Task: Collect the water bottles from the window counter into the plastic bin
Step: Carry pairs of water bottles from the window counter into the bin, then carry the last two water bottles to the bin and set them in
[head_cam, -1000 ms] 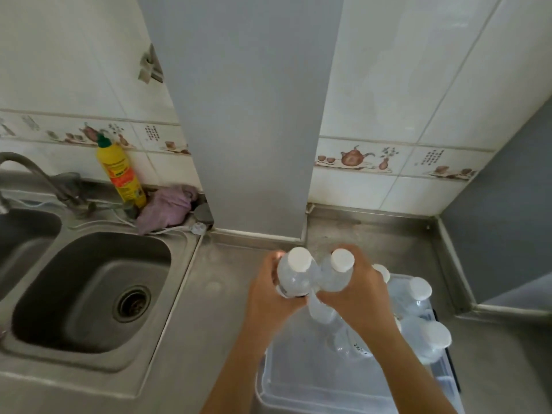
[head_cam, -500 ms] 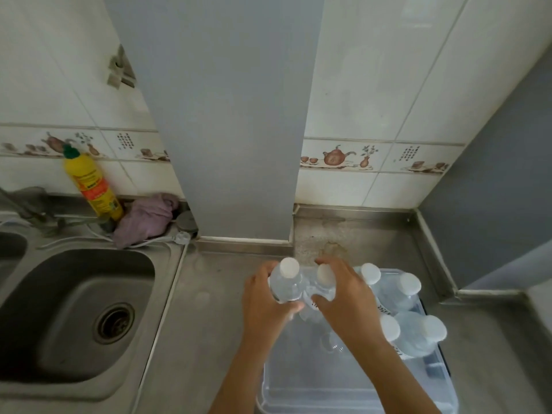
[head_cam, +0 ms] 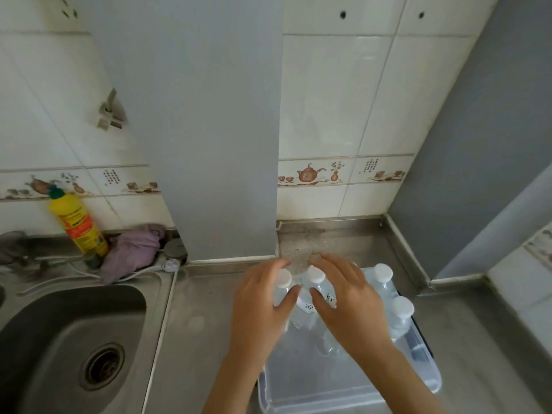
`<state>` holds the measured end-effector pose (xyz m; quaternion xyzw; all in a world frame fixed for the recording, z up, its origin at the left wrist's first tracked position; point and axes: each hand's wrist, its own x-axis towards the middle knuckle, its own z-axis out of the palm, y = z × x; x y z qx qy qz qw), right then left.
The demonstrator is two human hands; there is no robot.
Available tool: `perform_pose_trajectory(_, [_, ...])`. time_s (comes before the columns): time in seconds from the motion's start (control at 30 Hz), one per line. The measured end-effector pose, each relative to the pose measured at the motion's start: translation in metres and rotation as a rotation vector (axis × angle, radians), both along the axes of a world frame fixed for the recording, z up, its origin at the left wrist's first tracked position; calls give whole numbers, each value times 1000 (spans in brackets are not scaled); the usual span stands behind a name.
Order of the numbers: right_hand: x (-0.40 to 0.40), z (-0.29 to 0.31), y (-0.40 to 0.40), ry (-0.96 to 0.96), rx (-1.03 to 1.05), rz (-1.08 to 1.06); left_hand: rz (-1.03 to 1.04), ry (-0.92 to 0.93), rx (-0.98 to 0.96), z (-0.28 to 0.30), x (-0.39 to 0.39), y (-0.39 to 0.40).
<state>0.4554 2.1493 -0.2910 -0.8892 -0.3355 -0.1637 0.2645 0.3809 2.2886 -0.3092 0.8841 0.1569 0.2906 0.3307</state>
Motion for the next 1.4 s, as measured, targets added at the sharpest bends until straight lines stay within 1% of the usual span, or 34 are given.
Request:
perform_pose_trajectory(0.07, [-7,2,-8,-3,-11,-24,-7,-3,51,9,-6,1])
perform_pose_trajectory(0.2, [-25,3,-26,53,-47,-132,-47,-18,131,20,-15,-4])
perform_pose_trajectory(0.4, [-52,8,-56,81,-49,-303,-201,-24,282,26,-17,-23])
perform_pose_trajectory(0.57, [-77,13,-97,119,-89,-463,-319,-84,430,32,-14,-57])
perform_pose_trajectory(0.73, [-101,23,-147,126,-91,-597,-470,-124,464,38,-8,-103])
perform_pose_trajectory(0.87, [-124,25,-197,154,-98,-677,-558,-154,436,43,-12,-155])
perform_pose_trajectory(1.03, [-167,23,-273,179,-93,-804,-710,-167,416,41,-32,-243])
perform_pose_trajectory(1.13, [-203,21,-326,205,-64,-882,-810,-164,407,38,-52,-304])
perform_pose_trajectory(1.2, [-228,20,-362,188,-32,-948,-869,-159,409,36,-68,-346])
perform_pose_trajectory(1.4, [-300,8,-462,202,-14,-1107,-1003,-118,427,21,-125,-460])
